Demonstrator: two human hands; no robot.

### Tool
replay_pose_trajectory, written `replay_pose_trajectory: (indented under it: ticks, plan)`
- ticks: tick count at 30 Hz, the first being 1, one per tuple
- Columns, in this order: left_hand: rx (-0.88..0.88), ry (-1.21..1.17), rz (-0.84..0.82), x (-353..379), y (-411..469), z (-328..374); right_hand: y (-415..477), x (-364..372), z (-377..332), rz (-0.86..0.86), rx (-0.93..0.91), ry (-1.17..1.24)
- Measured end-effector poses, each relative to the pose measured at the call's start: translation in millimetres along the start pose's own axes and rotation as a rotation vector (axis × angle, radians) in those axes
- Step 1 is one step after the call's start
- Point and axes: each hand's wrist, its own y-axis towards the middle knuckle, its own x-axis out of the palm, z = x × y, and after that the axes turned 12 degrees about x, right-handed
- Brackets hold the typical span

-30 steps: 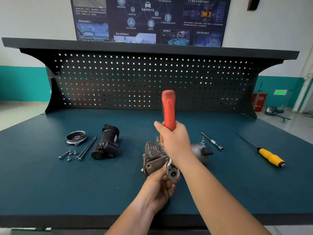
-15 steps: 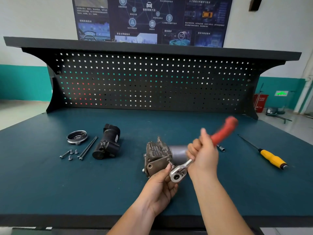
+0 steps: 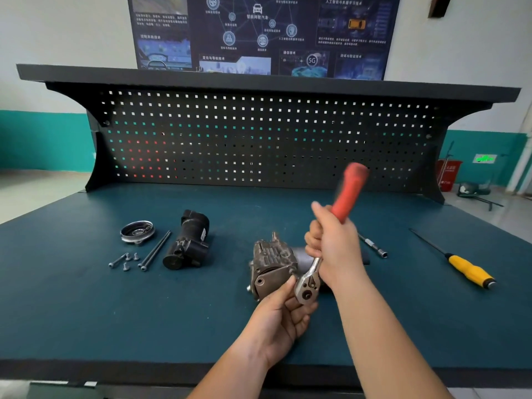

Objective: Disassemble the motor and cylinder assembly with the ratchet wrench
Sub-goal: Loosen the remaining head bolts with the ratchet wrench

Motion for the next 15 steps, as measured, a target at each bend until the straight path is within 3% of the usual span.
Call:
replay_pose_trajectory:
  ticks: [4,8,11,15]
  plan:
    - [-0.007,0.023,-0.019,2.5,1.8,-1.3,-0.9,23.9,1.3,-0.169,-0.102,-0.728]
    - [0.020,-0.009,-0.025,-0.1,2.9,-2.3,-6.1,40.4,14.1,-0.262,-0.203,-0.975]
    - [0.049,-0.011,-0.008,-0.3,3.4,-2.7,-8.4,35.0,16.7,-0.160,-0.222,-0.834]
    - [0.039,-0.041,0.014,0.9,2.2,-2.2,-6.9,7.7,11.9,0.029,-0.099,-0.079]
